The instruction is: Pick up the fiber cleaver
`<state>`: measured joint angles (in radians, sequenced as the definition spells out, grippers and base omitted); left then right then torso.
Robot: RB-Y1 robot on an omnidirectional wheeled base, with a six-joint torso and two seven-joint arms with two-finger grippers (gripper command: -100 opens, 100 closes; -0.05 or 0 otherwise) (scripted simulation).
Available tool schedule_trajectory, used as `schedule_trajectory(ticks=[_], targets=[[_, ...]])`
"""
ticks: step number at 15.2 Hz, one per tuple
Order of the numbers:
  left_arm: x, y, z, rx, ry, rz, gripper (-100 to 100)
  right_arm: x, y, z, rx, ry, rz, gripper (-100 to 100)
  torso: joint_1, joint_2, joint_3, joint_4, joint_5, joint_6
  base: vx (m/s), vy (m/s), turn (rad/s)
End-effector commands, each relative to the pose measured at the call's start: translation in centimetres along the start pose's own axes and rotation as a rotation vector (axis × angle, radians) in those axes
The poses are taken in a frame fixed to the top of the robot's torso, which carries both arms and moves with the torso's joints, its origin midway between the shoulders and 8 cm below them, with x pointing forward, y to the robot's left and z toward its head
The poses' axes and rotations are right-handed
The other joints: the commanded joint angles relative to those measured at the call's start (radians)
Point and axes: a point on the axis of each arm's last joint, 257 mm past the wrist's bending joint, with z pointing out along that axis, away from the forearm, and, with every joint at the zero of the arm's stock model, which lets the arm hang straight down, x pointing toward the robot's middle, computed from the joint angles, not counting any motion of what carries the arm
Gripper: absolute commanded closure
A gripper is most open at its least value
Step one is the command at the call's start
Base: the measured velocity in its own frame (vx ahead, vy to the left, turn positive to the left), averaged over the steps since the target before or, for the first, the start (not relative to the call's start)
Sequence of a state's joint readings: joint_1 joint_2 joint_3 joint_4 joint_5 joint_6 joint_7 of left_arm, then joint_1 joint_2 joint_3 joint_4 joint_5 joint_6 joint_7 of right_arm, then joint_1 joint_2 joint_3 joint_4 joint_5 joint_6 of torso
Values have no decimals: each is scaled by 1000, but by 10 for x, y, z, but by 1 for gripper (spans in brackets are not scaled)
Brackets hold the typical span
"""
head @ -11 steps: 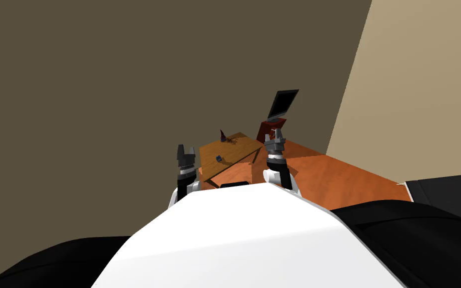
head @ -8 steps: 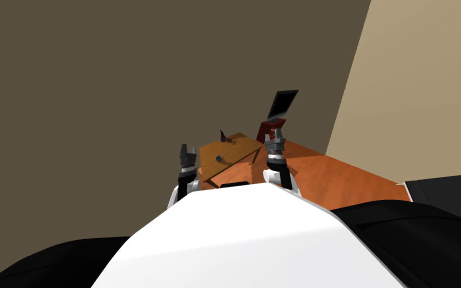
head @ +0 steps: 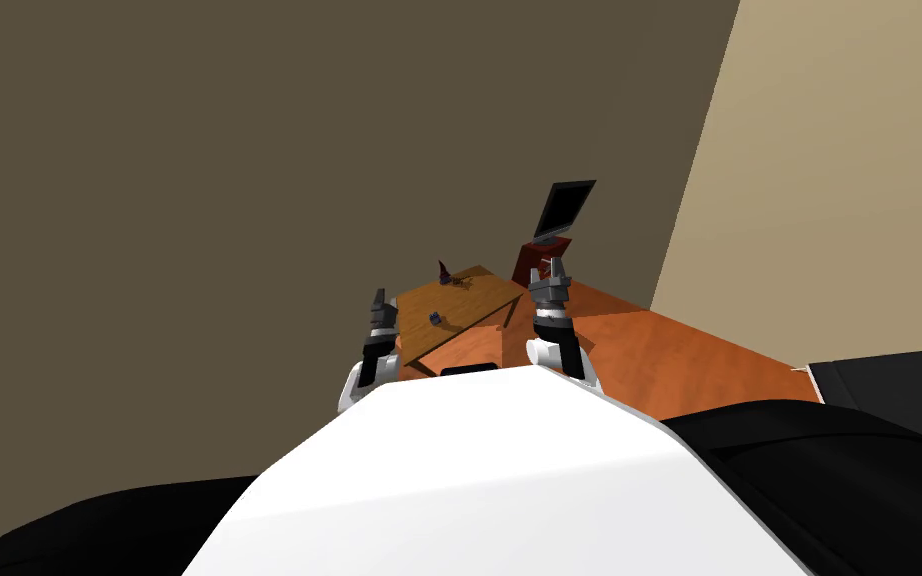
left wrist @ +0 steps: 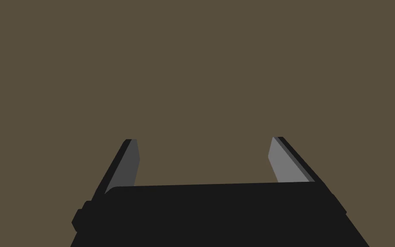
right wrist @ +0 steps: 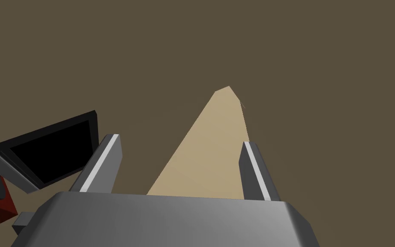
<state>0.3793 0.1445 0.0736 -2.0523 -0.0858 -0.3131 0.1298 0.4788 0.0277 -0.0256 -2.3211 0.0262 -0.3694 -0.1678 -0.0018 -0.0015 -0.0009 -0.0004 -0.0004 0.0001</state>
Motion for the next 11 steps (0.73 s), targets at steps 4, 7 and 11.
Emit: schedule_trajectory(ticks=[4,7,11], targets=[[-6,48,9,-125,1,3,-100,0,0,0,0,0,0,0,0,0,0,0,0,0,11,-33,-3],[-13,82,18,-209,-3,3,-100,0,0,0,0,0,0,0,-1,0,0,0,0,0,17,-38,-4],[-19,112,19,-298,-13,4,-100,0,0,0,0,0,0,0,0,0,0,0,0,0,16,-31,-2]])
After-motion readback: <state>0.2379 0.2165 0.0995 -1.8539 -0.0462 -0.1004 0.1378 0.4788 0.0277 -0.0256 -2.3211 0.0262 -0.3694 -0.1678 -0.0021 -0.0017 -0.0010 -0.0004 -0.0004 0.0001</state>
